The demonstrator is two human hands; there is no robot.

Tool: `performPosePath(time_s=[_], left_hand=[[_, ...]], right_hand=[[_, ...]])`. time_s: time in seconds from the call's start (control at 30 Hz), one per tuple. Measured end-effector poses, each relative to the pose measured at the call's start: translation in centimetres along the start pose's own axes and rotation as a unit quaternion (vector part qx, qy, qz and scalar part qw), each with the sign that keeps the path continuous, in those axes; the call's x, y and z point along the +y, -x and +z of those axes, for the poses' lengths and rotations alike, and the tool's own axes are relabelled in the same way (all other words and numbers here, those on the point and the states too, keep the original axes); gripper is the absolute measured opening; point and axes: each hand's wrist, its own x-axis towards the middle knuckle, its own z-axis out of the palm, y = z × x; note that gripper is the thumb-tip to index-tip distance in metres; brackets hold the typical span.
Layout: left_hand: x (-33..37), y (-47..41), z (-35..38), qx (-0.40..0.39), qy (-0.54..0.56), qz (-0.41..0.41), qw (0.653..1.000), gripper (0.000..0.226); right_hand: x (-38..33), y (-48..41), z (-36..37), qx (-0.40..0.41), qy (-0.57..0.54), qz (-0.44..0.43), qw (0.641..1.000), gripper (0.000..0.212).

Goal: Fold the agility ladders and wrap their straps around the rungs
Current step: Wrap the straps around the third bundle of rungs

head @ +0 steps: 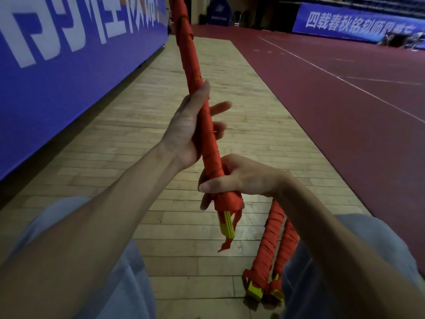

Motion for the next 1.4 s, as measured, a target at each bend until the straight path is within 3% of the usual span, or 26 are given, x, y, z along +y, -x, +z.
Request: performPosePath(time_s=[0.1,0.2,0.3,0.43,0.57,0.77,0.87,0.97,1.13,1.27,1.4], left_hand=[[-0.2,-0.3,-0.1,0.05,-0.022,0.015,0.998,0.027],[-0.4,-0.4,-0.2,0.066,-0.036,0.037,0.996,0.031],[-0.7,-0.3,-0.2,0.066,-0.08,0.08,0.991,0.039],[-1.9,-0.9,-0.2,0.137,-0.148,0.153,0.967,0.039],[-2.7,-1.8,-0.7,0.214,-0.161,0.194,0.944,0.031],[-2.3,-2.0,-0.7,0.199,-0.173,0.174,0.949,0.019],[-2.1,-1.5,-0.5,0.145,-0.189,0.163,0.957,0.013],[-1.6,-1.3,-0.6,0.081,-0.165,0.154,0.971,0.037],[-1.1,-1.2,-0.6,-0.019,0.061,0.047,0.997,0.045],[-2.0,-1.7,-0.5,0.073,0.092,0.016,0.993,0.036],[-2.8,-1.9,-0.3,0.172,0.014,0.044,0.984,0.043]], right_hand=[[-0.2,-0.1,0.1,0.004,0.008,0.01,1.0,0.063],[0.0,-0.3,0.0,0.02,0.035,0.026,0.999,0.048],[0.5,-0.7,0.0,0.073,0.133,0.039,0.988,0.032],[1.3,-1.6,1.2,0.115,0.206,0.071,0.969,0.034],[2.2,-2.7,3.1,0.23,0.312,0.089,0.917,0.061],[1.6,-2.1,1.9,0.28,0.403,0.096,0.866,0.049],[1.9,-2.0,1.6,0.265,0.34,0.103,0.896,0.044],[1.6,-1.5,1.0,0.232,0.189,0.05,0.953,0.036],[0.2,-0.8,0.8,0.156,0.026,-0.03,0.987,0.03],[0.3,-1.4,0.9,0.175,0.095,0.006,0.98,0.026],[0.7,-1.8,1.3,0.192,0.174,0.05,0.965,0.028]])
